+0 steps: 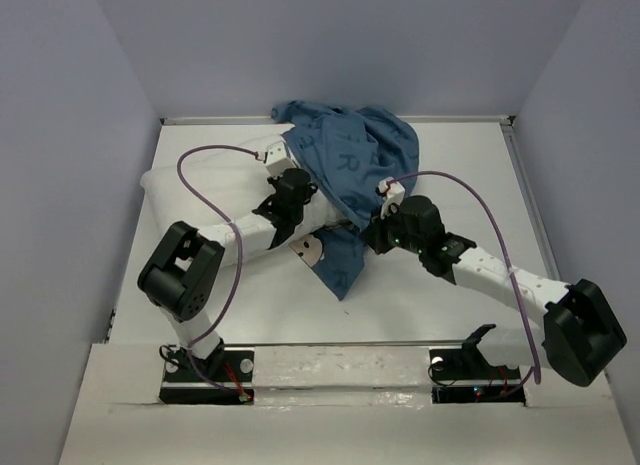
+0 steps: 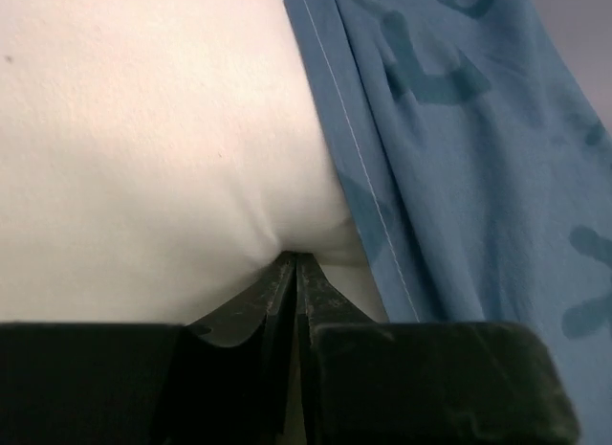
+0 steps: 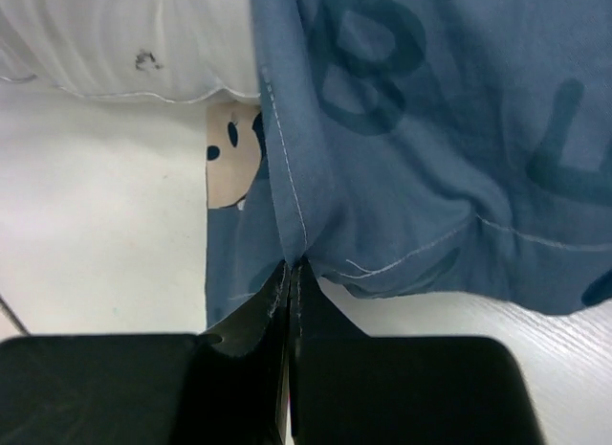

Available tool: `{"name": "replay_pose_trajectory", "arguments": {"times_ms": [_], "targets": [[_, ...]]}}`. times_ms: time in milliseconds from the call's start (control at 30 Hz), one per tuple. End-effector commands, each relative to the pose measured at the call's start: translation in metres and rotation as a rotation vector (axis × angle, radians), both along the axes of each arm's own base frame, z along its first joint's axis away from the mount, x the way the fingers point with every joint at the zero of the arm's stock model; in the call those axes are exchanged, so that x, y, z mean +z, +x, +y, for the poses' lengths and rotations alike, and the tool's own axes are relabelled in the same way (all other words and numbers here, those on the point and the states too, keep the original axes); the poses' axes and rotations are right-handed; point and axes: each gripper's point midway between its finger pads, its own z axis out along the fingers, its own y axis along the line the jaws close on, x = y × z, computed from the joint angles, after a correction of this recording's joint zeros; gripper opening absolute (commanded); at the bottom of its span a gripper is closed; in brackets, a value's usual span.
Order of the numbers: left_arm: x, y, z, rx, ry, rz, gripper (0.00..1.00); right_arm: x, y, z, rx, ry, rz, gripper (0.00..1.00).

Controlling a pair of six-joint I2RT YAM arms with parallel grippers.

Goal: Put the pillow into the pillowcase

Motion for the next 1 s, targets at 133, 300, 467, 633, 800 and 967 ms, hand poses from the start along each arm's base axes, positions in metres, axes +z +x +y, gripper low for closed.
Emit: {"name": "replay_pose_trajectory", "arguments": {"times_ms": [133,300,467,633,800,967], "targets": [[0.114,-0.073,-0.034,-0.223,-0.043,-0.188,0.39,0.050,0.076,-0.021,-0.144,0.056,-0.056,0.00],[0.180,-0.086,0.014,-0.170,0.119,-0.202,0.71,0.075,0.111,-0.033,-0.177,0.093,-0.089,0.00],[0.136,-0.065,0.121,-0.022,0.226,0.075,0.86,0.082,0.131,-0.044,-0.192,0.082,-0.081,0.00],[0.100,-0.061,0.217,0.129,0.300,0.255,0.87,0.104,0.128,-0.037,-0.163,0.123,-0.090,0.00],[0.025,-0.071,0.231,0.128,0.255,0.437,0.80,0.114,0.140,-0.044,-0.178,0.134,-0.100,0.00],[-0.020,-0.104,0.168,-0.109,0.050,0.448,0.00,0.121,0.162,-0.051,-0.191,0.137,-0.088,0.00]]}}
